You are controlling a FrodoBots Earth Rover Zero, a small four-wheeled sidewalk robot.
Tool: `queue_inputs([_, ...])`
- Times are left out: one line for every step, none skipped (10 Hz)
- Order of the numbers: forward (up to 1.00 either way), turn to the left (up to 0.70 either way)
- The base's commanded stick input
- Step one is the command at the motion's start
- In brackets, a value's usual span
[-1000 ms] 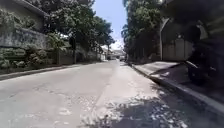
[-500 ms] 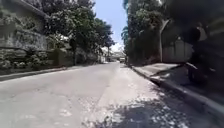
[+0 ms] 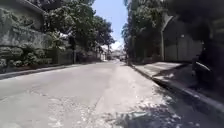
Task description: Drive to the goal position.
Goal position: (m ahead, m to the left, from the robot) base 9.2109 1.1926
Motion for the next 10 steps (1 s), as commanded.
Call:
queue_inputs([0.70,-0.02])
queue_inputs([0.70,-0.03])
queue_inputs([0.70,-0.10])
queue_inputs([0.70,-0.25])
queue_inputs([0.70,-0.34])
queue_inputs([0.70,-0.23])
queue_inputs([0.70,0.01])
queue_inputs([0.70,0.03])
queue_inputs([0.70,0.03])
queue_inputs([0.70,0.02])
